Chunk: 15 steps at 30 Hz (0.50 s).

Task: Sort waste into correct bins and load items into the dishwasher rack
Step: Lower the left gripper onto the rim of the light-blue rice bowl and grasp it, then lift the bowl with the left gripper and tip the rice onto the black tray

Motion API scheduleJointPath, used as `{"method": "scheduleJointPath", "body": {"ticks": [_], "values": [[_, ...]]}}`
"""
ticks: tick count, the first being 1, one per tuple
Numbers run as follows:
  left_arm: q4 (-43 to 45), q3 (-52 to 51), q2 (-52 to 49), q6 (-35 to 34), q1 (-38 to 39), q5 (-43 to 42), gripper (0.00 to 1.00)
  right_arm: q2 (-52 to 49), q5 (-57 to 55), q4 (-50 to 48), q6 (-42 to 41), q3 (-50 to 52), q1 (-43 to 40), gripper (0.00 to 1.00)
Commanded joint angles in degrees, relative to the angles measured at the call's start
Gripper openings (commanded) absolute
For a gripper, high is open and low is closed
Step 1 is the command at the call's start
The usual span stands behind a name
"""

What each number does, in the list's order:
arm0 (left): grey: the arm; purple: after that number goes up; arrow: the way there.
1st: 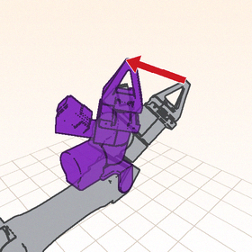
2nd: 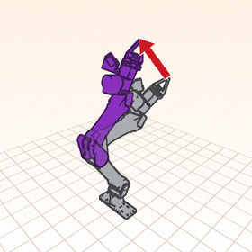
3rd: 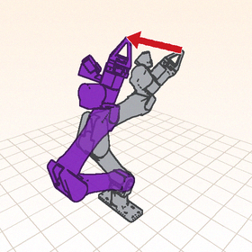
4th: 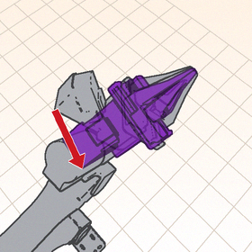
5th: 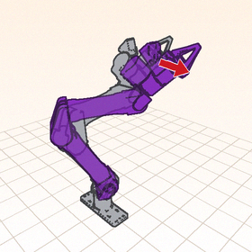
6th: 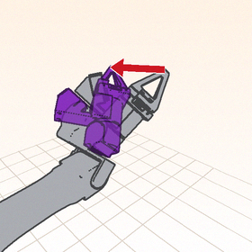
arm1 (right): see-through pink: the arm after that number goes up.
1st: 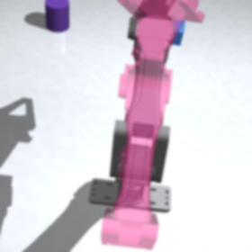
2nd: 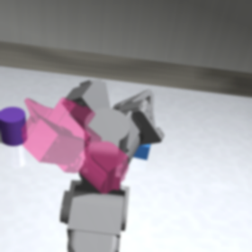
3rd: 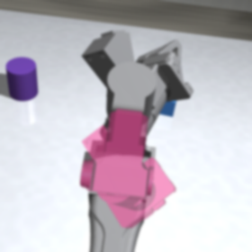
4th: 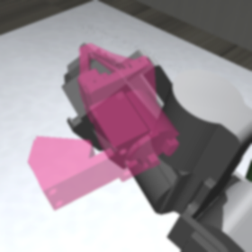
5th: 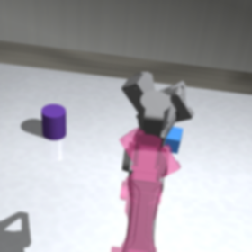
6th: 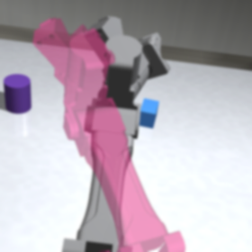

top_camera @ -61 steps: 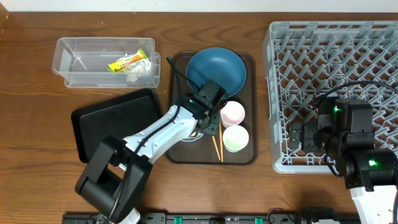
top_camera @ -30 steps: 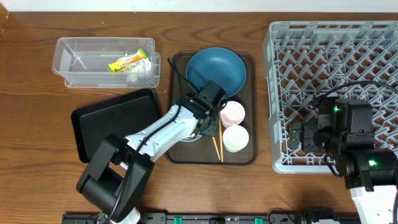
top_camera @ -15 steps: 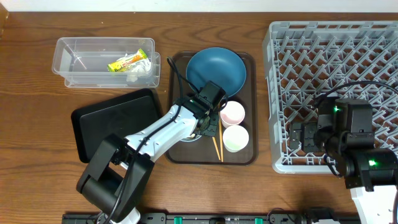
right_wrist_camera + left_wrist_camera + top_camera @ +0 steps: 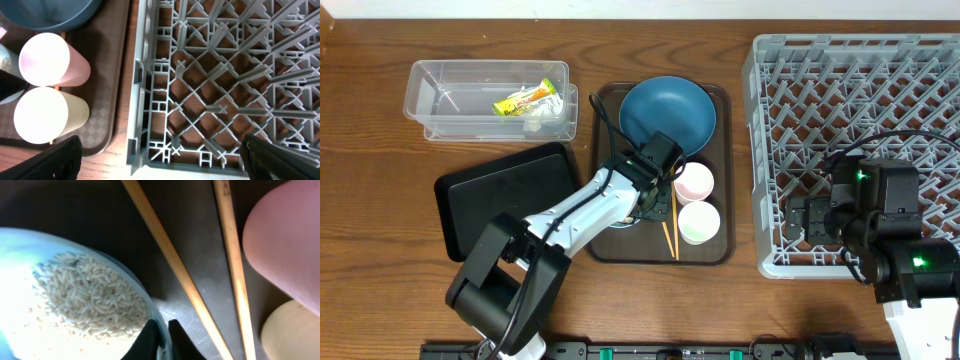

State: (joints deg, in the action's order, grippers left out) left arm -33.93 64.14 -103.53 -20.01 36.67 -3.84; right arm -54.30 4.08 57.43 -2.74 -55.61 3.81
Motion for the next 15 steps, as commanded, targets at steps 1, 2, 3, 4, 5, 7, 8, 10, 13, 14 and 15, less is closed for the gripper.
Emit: {"method": "scheduleJointPath", "body": {"ticks": [1, 2, 3, 4, 5, 7, 8, 10, 13, 14, 15], "values": [[-0.26, -0.28, -0.74, -0.92, 0.09, 0.46, 0.06, 0.28, -0.20, 0.04, 0.04, -1.33, 0.33, 0.99], [-0.26, -0.28, -0.74, -0.90, 0.09, 0.46, 0.06, 0.28, -0.20, 0.04, 0.04, -1.33, 0.33, 0.99], [-0.28, -0.28, -0.72, -0.87, 0.07, 0.48, 0.06, 0.28, -0.22, 0.04, 0.04, -1.33, 0.33, 0.99], [-0.28, -0.26, -0.70, -0.87, 0.07, 0.48, 0.06, 0.28, -0.20, 0.04, 0.04, -1.31, 0.33, 0.99], [-0.33, -0.26, -0.59, -0.87, 0.07, 0.48, 0.06, 0.28, -0.20, 0.04, 0.04, -1.33, 0.33, 0.99], [-0.74, -0.11, -0.20, -0.90, 0.07, 0.48, 0.06, 0.28, -0.20, 0.04, 0.04, -1.33, 0.33, 0.99], [-1.11, 0.07, 0.11, -0.87, 0.07, 0.48, 0.06, 0.28, -0.20, 0.04, 0.04, -1.33, 0.33, 0.99], [-2.01, 0.57, 0.94, -0.87, 0.07, 0.48, 0.06, 0.28, -0.20, 0.04, 0.04, -1.33, 0.33, 0.99], [-2.93, 1.18, 3.02, -0.85, 0.07, 0.48, 0.06, 0.28, -0.20, 0.04, 0.04, -1.33, 0.33, 0.99], [-3.13, 1.33, 3.78, -0.85, 0.07, 0.50, 0.06, 0.28, -0.20, 0.04, 0.04, -1.33, 0.33, 0.99], [-3.19, 1.38, 4.44, -0.85, 0.04, 0.50, 0.06, 0.28, -0.20, 0.04, 0.04, -1.33, 0.33, 0.99]]}}
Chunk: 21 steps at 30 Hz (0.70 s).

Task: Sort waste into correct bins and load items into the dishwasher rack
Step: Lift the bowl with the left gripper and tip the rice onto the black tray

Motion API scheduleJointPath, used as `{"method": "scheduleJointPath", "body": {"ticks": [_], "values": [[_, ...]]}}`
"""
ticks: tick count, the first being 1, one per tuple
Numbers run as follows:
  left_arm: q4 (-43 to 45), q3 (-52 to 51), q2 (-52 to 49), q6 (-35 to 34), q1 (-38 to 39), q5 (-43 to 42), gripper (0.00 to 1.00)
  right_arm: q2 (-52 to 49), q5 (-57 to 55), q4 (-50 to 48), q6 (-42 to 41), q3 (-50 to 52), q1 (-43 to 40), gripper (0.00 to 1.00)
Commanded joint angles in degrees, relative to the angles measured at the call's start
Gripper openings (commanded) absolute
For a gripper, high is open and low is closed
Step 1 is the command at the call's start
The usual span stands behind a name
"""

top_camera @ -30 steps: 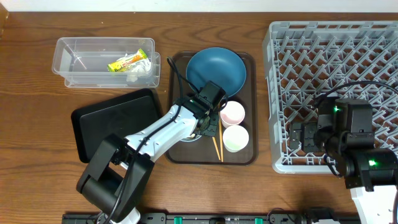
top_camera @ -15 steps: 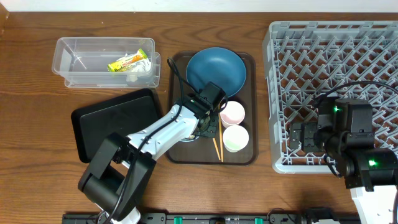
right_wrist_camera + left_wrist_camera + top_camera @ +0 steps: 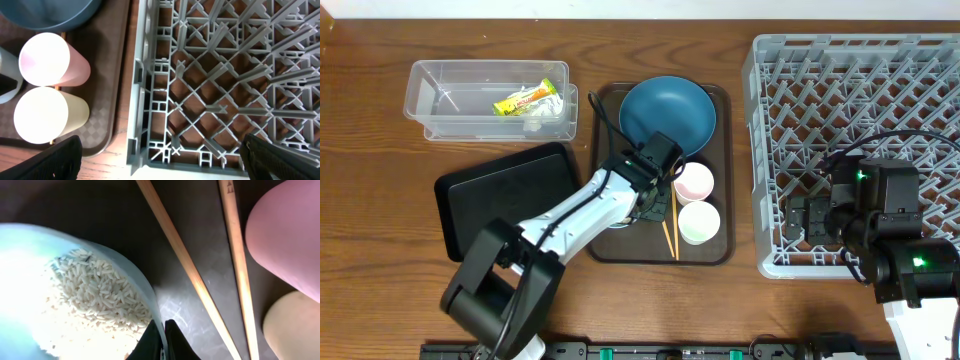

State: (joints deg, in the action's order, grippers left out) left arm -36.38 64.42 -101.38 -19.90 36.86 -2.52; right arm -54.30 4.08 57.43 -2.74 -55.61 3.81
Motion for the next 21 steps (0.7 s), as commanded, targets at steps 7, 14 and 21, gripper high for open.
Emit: {"method": "scheduleJointPath", "body": {"ticks": [7, 14, 21], "values": [[-0.90, 1.09, 7.37, -0.96, -0.33, -0.81, 0.06, 0.28, -0.20, 0.04, 0.04, -1.33, 0.33, 0.99], [-1.36, 1.09, 12.00, -1.05, -4.15, -1.25, 0.06, 0.28, -0.20, 0.09, 0.04, -1.31, 0.33, 0.99], [-3.08, 1.07, 16.65, -0.96, -16.37, -8.17, 0.06, 0.28, -0.20, 0.09, 0.04, -1.33, 0.33, 0.99]]}}
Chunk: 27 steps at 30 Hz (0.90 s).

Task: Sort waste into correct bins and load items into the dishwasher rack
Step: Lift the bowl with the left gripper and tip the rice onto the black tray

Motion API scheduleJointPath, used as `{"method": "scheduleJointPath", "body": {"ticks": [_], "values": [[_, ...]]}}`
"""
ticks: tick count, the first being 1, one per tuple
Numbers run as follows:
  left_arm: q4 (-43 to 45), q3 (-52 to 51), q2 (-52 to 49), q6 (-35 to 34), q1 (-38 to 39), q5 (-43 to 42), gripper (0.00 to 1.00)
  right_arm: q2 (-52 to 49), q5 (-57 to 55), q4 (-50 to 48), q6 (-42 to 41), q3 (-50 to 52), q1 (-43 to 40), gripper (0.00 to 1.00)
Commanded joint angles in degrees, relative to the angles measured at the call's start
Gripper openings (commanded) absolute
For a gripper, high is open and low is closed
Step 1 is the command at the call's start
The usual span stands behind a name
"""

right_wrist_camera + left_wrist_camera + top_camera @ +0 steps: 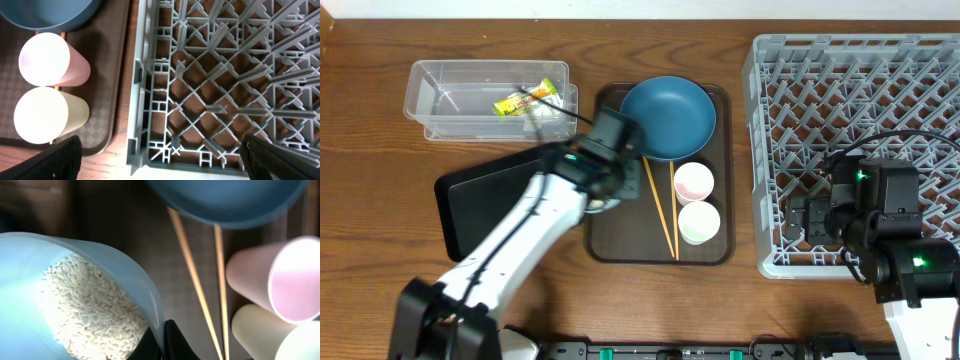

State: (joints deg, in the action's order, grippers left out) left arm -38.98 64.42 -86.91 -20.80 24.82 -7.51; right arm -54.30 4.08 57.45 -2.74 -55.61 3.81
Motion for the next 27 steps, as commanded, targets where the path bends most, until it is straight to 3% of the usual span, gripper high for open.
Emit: {"method": "scheduleJointPath", "body": {"ticks": [1, 15, 19, 27], "values": [[-0.66, 1.07, 2.49, -0.07, -6.23, -4.28, 0.06, 0.28, -0.20, 0.07, 0.04, -1.33, 0.33, 0.99], [-0.87, -1.73, -1.97, 10.14, -34.77, -40.65, 0.06, 0.28, -0.20, 0.28, 0.04, -1.33, 0.33, 0.99], [-0.90, -1.75, -5.44, 14.99, -40.57, -54.07, 0.06, 0.28, -0.20, 0.26, 0.02, -1.33, 0.33, 0.99], [-1.07, -1.75, -13.92, 18.10, -46.82, -73.20, 0.06, 0.28, -0.20, 0.70, 0.02, -1.33, 0.33, 0.99]]}}
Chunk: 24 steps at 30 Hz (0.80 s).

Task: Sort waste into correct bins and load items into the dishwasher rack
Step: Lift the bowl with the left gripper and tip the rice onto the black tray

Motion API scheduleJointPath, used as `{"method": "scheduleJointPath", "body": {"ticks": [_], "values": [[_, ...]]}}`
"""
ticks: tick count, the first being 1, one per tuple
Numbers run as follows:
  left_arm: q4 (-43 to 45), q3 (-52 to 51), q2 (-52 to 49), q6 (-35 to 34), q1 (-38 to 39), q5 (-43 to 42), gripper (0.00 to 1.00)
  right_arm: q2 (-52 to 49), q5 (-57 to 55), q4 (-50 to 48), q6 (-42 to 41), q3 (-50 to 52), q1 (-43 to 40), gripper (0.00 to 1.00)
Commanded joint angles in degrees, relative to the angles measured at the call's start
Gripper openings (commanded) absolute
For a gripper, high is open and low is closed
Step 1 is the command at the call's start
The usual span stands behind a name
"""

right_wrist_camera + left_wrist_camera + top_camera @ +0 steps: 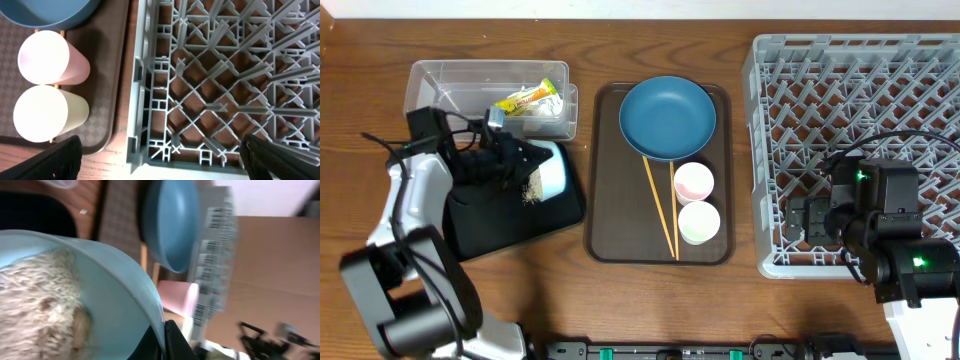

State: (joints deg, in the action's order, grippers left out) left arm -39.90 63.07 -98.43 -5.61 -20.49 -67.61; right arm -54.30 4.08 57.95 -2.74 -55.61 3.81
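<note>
My left gripper [523, 161] is shut on the rim of a light blue bowl [549, 168] holding rice. The bowl is tipped on its side over the black tray [490, 215], and rice grains [532, 187] lie at its mouth. The left wrist view shows the fingers [172, 341] pinching the rim of the bowl [105, 287] with rice [35, 300] sliding inside. On the brown tray [610, 225] sit a blue plate [667, 117], chopsticks [658, 205], a pink cup [693, 182] and a cream cup [698, 222]. My right gripper [165, 167] is open over the near left corner of the dishwasher rack [860, 120].
A clear plastic bin [450, 100] with a yellow wrapper [525, 100] stands behind the black tray. The right wrist view shows the pink cup [47, 57] and cream cup [42, 112] just left of the rack's wall [137, 100].
My left gripper moved left with the bowl, from the brown tray's left edge to over the black tray. The bowl now lies tipped sideways with rice spilling out. The right arm stayed still.
My left gripper's fingers stood astride the rice bowl's rim on the brown tray, then shut on it. Then the bowl was off the brown tray, at its left edge. Now it is tipped over the black tray with rice coming out.
</note>
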Motion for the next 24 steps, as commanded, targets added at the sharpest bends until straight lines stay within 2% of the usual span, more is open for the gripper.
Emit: {"method": "scheduleJointPath", "body": {"ticks": [1, 12, 19, 24], "values": [[-0.15, -0.39, -3.34, 3.06, -2.01, -15.13, 0.06, 0.28, -0.20, 0.17, 0.02, -1.33, 0.33, 0.99], [-0.42, -1.36, -5.53, 2.99, -6.21, -22.25, 0.06, 0.28, -0.20, 0.17, 0.04, -1.33, 0.33, 0.99], [-2.62, -2.12, -5.53, 3.02, -7.67, -22.43, 0.06, 0.28, -0.20, 0.20, 0.04, -1.31, 0.33, 0.99], [-7.63, -2.21, -5.53, 2.34, -8.41, -22.40, 0.06, 0.28, -0.20, 0.20, 0.02, -1.33, 0.33, 0.99]]}}
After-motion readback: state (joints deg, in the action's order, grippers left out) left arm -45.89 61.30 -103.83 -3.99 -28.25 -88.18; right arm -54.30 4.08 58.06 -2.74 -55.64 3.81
